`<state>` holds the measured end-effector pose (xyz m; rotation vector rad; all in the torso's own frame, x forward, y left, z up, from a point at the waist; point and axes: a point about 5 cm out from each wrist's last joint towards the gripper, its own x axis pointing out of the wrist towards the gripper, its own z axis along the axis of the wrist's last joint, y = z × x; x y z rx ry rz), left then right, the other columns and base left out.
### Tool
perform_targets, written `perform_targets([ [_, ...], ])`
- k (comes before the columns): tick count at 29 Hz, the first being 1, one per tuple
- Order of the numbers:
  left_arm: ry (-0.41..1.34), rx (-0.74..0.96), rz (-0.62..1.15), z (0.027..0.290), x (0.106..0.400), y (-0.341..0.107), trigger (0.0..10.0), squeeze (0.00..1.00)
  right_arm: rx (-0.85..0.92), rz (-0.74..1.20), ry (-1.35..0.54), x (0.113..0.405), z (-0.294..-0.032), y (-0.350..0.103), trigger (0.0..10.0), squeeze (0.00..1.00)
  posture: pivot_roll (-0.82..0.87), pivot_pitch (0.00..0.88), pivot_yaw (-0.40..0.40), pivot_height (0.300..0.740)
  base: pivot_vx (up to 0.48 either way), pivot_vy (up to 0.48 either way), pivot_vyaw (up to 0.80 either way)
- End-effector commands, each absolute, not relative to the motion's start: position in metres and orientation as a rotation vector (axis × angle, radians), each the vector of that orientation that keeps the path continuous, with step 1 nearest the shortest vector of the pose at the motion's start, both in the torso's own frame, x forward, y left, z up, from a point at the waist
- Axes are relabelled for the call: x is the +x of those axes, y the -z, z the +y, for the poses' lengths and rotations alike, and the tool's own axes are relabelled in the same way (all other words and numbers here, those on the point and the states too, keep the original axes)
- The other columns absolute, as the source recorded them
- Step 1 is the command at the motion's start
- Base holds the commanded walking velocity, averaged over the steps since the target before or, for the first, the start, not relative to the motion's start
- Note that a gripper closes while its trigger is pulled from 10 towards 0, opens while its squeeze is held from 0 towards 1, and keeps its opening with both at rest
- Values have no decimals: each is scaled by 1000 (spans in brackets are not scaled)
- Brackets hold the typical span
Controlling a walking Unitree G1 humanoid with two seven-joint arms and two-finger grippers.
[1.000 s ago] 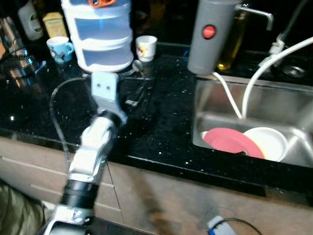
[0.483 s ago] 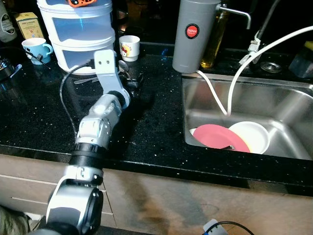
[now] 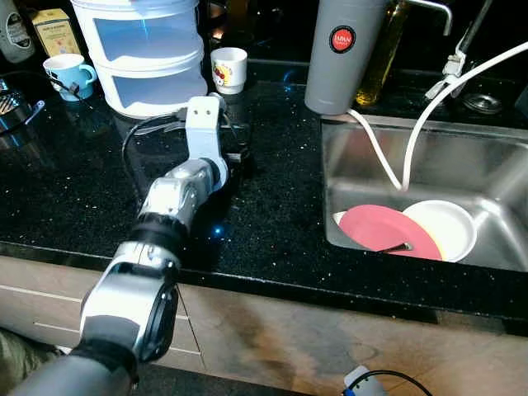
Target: Kitchen organization
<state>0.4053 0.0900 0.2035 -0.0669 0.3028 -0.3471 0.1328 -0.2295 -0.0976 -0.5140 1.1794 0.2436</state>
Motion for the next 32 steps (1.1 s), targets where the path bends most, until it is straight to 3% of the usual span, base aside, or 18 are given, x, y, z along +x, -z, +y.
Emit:
perform_targets([
  [1, 341, -29, 301, 94, 408, -206, 10000, 0, -514, 1183, -249, 130, -228, 99, 10000, 0, -29, 0, 29, 740, 0, 0, 0],
  [12, 408, -43, 424, 81, 403, -188, 10000, 0, -514, 1182, -248, 130, -228, 99, 10000, 0, -29, 1, 32, 740, 0, 0, 0],
  [13, 417, -83, 452, 79, 401, -183, 1882, 0, -513, 1181, -247, 131, -228, 99, 10000, 0, -28, 2, 30, 740, 0, 0, 0],
  [14, 417, -83, 452, 79, 401, -183, 1882, 0, -513, 1181, -247, 131, -228, 99, 10000, 0, -28, 2, 30, 740, 0, 0, 0],
  [15, 423, -107, 473, 78, 400, -179, 0, 0, -513, 1180, -247, 131, -228, 99, 10000, 0, -28, 2, 30, 740, 0, 0, 0],
  [32, 435, -168, 547, 83, 397, -168, 0, 0, -515, 1171, -244, 135, -227, 97, 10000, 0, -18, 0, 24, 740, 0, 0, 0],
])
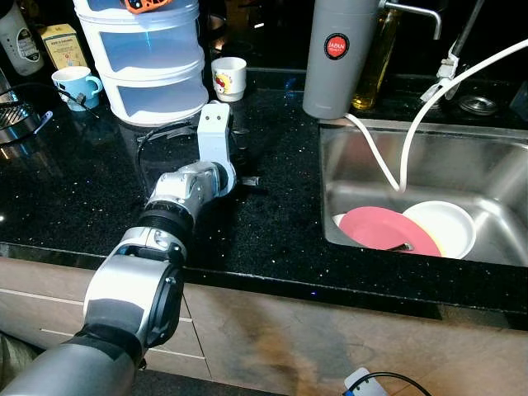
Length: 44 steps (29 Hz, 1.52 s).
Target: Kitchen organization
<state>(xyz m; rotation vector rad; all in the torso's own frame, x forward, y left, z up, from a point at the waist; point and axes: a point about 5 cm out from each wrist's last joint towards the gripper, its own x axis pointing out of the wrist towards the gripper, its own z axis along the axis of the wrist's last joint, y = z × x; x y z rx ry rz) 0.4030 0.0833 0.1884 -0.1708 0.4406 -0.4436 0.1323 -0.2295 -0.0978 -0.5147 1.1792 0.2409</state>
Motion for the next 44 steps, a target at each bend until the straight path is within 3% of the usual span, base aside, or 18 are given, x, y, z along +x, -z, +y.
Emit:
perform_targets([
  [1, 435, -168, 549, 84, 397, -168, 0, 0, -516, 1170, -244, 135, -227, 97, 10000, 0, -17, 0, 24, 740, 0, 0, 0],
  [8, 474, -161, 510, 81, 397, -172, 0, 0, -518, 1169, -245, 136, -227, 97, 10000, 0, -16, 0, 24, 740, 0, 0, 0],
  [19, 685, -196, 328, 61, 391, -216, 0, 0, -528, 1169, -246, 136, -228, 97, 10000, 0, -11, 0, 15, 740, 0, 0, 0],
  [25, 657, -144, 235, 65, 391, -233, 0, 0, -532, 1170, -251, 136, -229, 97, 10000, 0, -9, 0, 12, 740, 0, 0, 0],
  [26, 619, -113, 211, 68, 394, -235, 8745, 0, -533, 1170, -251, 136, -229, 97, 10000, 0, -8, 0, 10, 740, 0, 0, 0],
  [27, 580, -94, 185, 72, 396, -237, 10000, 0, -533, 1169, -252, 137, -229, 97, 10000, 0, -6, 0, 9, 740, 0, 0, 0],
  [28, 539, -90, 163, 75, 400, -239, 10000, 1000, -534, 1169, -253, 137, -228, 97, 10000, 0, -8, 0, 9, 740, 0, 0, 0],
  [37, 336, 75, 97, 81, 413, -237, 10000, 1000, -535, 1168, -255, 136, -227, 97, 10000, 0, -27, 0, 25, 740, 0, 0, 0],
  [44, 354, -15, 158, 61, 413, -228, 10000, 1000, -533, 1170, -252, 133, -227, 98, 10000, 0, -46, 2, 39, 740, 0, 0, 0],
])
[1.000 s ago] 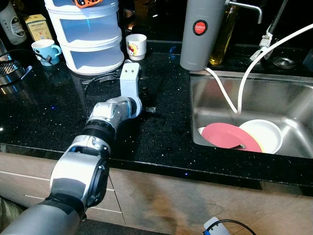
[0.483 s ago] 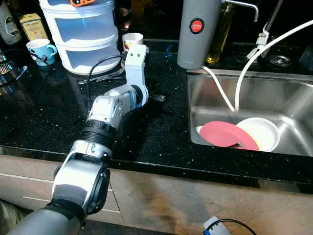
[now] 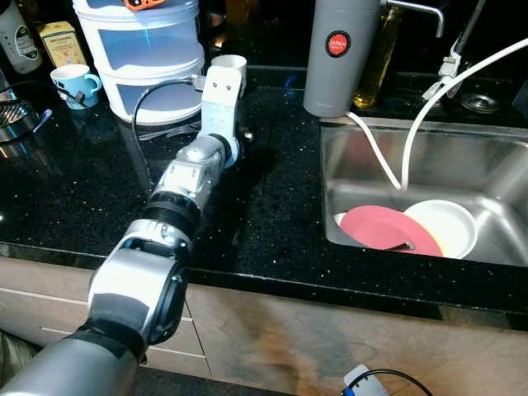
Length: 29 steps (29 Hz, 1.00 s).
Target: Kitchen organization
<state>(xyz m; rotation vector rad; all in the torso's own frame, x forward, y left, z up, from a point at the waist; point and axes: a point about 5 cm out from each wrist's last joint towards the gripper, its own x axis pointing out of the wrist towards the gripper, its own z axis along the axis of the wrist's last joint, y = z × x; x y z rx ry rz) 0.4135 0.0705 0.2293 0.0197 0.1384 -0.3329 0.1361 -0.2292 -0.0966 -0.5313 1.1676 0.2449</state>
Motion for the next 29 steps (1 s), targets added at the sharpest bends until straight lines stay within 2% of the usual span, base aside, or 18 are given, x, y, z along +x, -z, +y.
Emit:
perform_targets([
  [1, 354, -15, 158, 61, 413, -228, 10000, 1000, -533, 1170, -252, 133, -227, 98, 10000, 0, -46, 2, 39, 740, 0, 0, 0],
  [5, 405, -71, 192, 45, 411, -226, 10000, 1000, -533, 1174, -252, 131, -227, 99, 10000, 0, -52, 10, 46, 740, 0, 0, 0],
  [7, 405, -71, 192, 45, 411, -226, 10000, 1000, -533, 1174, -252, 131, -227, 99, 10000, 0, -52, 10, 46, 740, 0, 0, 0],
  [8, 432, -108, 205, 38, 410, -227, 10000, 0, -534, 1175, -252, 130, -227, 99, 10000, 0, -53, 13, 47, 740, 0, 0, 0],
  [13, 414, -141, 221, 33, 410, -227, 10000, 0, -534, 1175, -252, 129, -227, 99, 10000, 0, -58, 18, 48, 740, 0, 0, 0],
  [18, 318, -168, 291, 42, 411, -218, 10000, 0, -534, 1171, -248, 130, -227, 99, 10000, 0, -56, 21, 48, 740, 0, 0, 0],
  [29, 282, -217, 370, 50, 411, -207, 10000, 0, -541, 1167, -252, 132, -227, 99, 10000, 0, -54, 22, 47, 740, 0, 0, 0],
])
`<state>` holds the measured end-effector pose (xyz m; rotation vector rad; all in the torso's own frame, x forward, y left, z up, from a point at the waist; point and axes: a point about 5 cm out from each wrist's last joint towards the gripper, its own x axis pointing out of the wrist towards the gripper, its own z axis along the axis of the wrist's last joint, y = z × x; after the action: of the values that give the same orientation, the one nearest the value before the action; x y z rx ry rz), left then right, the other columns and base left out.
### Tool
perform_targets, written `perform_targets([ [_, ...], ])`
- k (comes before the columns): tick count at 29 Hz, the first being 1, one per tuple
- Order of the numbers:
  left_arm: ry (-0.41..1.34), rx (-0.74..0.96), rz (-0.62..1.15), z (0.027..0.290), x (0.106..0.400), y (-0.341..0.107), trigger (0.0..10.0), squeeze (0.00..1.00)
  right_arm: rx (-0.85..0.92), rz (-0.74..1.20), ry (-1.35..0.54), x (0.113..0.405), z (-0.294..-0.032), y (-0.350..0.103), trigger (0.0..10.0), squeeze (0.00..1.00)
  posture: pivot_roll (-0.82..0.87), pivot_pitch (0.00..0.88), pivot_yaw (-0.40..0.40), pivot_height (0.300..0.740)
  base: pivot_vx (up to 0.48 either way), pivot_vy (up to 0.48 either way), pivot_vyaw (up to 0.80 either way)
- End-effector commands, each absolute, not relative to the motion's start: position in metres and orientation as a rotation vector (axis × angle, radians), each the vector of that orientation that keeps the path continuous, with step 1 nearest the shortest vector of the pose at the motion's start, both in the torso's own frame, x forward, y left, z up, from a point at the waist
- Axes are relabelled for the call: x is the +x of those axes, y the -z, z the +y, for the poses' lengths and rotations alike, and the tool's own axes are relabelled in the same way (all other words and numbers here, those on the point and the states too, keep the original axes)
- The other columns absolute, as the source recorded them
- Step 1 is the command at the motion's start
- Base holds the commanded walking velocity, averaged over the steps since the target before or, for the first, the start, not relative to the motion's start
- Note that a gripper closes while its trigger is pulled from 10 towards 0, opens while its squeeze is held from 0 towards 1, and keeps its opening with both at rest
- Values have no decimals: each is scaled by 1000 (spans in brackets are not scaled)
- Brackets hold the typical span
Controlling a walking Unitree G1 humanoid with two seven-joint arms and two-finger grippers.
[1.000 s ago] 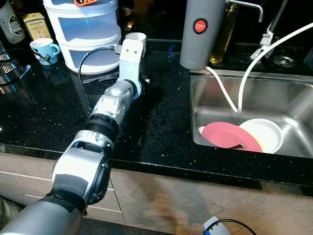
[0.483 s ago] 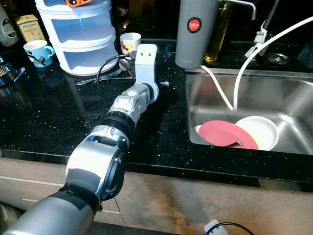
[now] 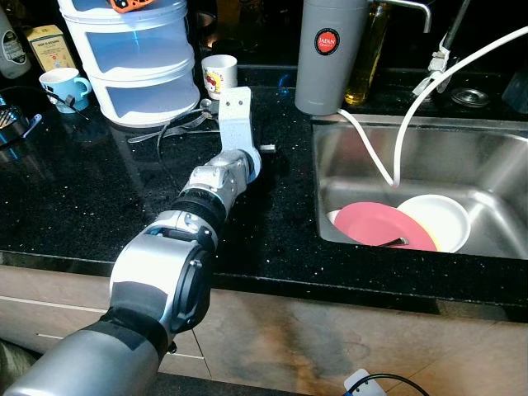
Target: Kitchen organization
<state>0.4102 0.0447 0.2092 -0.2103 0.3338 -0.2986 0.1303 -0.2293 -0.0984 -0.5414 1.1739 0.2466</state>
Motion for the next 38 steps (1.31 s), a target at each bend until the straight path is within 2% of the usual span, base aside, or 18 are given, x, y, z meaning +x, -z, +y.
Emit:
perform_targets([
  [1, 284, -225, 386, 50, 410, -205, 10000, 0, -541, 1167, -252, 132, -227, 99, 10000, 0, -54, 22, 47, 740, 0, 0, 0],
  [8, 295, -181, 476, 51, 405, -190, 10000, 0, -541, 1165, -249, 132, -227, 99, 10000, 0, -54, 23, 51, 740, 0, 0, 0],
  [9, 297, -93, 542, 53, 402, -180, 10000, 0, -541, 1166, -248, 131, -227, 99, 10000, 0, -52, 24, 51, 740, 0, 0, 0],
  [12, 291, -55, 566, 56, 401, -176, 10000, 0, -541, 1166, -249, 131, -227, 99, 10000, 0, -50, 25, 52, 740, 0, 0, 0],
  [19, 286, -54, 585, 60, 400, -173, 10000, 0, -539, 1166, -247, 131, -226, 99, 10000, 0, -48, 27, 52, 740, 0, 0, 0],
  [20, 293, -58, 587, 60, 400, -172, 4471, 0, -539, 1165, -246, 131, -226, 99, 10000, 0, -47, 26, 50, 740, 0, 0, 0],
  [21, 298, -61, 588, 60, 399, -171, 3451, 0, -539, 1165, -246, 131, -226, 99, 10000, 0, -47, 26, 51, 740, 0, 0, 0],
  [23, 298, -61, 588, 60, 399, -171, 3451, 0, -539, 1165, -246, 131, -226, 99, 10000, 0, -47, 26, 51, 740, 0, 0, 0],
  [24, 302, -66, 588, 60, 399, -171, 0, 0, -539, 1165, -245, 131, -227, 99, 10000, 0, -47, 26, 52, 740, 0, 0, 0],
  [38, 305, -66, 598, 62, 399, -170, 0, 0, -539, 1163, -241, 132, -227, 98, 10000, 0, -43, 22, 46, 740, 0, 0, 0],
])
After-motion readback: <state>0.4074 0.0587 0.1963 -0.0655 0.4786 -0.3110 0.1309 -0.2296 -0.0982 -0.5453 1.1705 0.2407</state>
